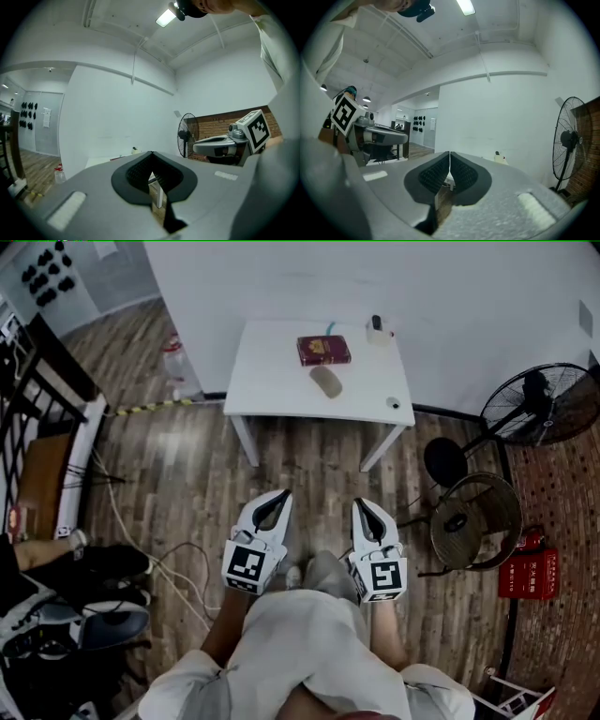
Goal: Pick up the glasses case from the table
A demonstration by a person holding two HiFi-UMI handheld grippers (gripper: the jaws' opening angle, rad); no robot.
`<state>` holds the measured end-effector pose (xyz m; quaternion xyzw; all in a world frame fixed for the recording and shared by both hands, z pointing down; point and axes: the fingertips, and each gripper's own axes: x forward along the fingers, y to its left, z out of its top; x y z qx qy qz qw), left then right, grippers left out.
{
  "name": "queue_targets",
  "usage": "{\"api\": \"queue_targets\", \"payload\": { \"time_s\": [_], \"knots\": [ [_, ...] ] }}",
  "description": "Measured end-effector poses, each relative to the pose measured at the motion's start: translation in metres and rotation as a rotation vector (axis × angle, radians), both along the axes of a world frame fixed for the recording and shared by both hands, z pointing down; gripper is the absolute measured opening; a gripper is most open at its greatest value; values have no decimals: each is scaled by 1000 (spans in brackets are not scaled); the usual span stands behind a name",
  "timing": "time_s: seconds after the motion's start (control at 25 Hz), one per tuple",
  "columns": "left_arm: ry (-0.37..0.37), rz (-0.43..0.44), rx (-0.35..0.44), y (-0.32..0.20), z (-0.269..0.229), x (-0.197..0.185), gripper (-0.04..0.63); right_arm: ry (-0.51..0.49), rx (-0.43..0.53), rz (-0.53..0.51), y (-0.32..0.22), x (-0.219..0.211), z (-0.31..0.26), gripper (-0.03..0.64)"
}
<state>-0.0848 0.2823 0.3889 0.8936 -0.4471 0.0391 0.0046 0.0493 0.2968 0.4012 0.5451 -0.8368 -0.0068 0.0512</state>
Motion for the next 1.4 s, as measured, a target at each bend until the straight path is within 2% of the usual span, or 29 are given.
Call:
{"api": "queue_targets", "payload": {
  "time_s": [0.56,1.08,1.4],
  "knots": [
    [-6,-1,5,-93,3,7,18,-8,9,-3,-99,5,0,9],
    [-18,-45,-11,-216,1,39,18,-23,-13,-56,-226,36,-1,11],
    [-28,-110,-24,-289,1,57,18,-31,-23,-116,-307,56,-3,11]
  ]
}}
